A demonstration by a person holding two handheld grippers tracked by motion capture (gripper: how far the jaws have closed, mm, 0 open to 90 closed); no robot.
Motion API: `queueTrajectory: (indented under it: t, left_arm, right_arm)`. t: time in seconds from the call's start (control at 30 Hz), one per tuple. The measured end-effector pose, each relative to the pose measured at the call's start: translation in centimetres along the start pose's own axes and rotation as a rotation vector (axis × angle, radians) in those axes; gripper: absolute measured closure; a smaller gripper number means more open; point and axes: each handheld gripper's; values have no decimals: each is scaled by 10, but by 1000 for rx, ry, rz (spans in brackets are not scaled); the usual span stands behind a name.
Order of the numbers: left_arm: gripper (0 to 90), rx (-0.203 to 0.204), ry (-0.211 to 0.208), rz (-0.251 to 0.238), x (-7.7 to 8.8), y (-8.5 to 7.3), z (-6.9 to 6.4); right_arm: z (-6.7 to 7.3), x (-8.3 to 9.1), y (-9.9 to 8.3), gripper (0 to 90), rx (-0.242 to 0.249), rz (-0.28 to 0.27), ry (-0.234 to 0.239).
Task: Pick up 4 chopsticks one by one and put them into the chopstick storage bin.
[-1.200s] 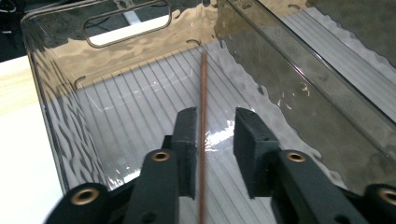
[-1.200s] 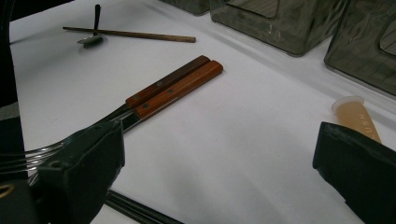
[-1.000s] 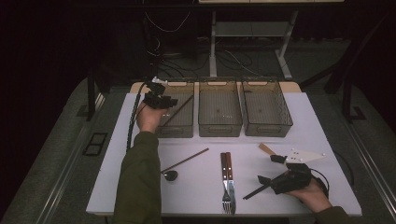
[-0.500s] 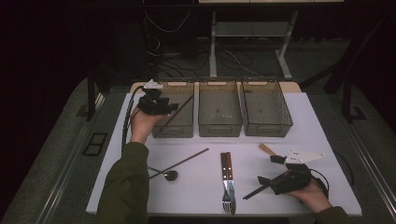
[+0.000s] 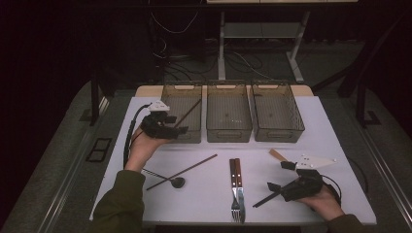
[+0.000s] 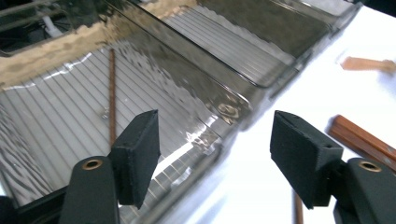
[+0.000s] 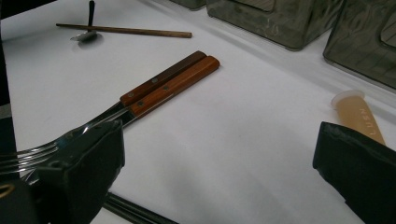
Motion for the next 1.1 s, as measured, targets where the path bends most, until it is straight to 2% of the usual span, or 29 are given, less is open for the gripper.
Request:
queueTrajectory:
  t: [0.13,0.47,0.7,0.8,0.93,1.1]
  left_arm:
    - [294,-19,-13,6,3,-7,-10]
    - [255,-31,-36,17,6,-26,-28]
    - [251,-40,-47,32,8,-42,-35]
    - [254,-31,-47,28,10,-47,-38]
    - [281,-33,-48,27,13,-58,-42]
    - [364,-44,-58,31,18,-70,-47]
  right_arm:
    - [-1,0,0,24,-6,1,-5]
    - [-2,0,-1,24,-4,2,-7]
    - [-2,1,-1,24,-6,1,-6]
    - [-2,1,-1,24,-7,1,-6]
    - [-2,1,-1,24,-7,0,-7]
    - [-2,1,-1,24,-10,0,-11]
Point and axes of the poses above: each handheld gripper's, and its own axes: x roughly backward along the jaws, y roughly out of its top, z roughly to its left, and after that the axes turned 2 degrees about -z, right-handed
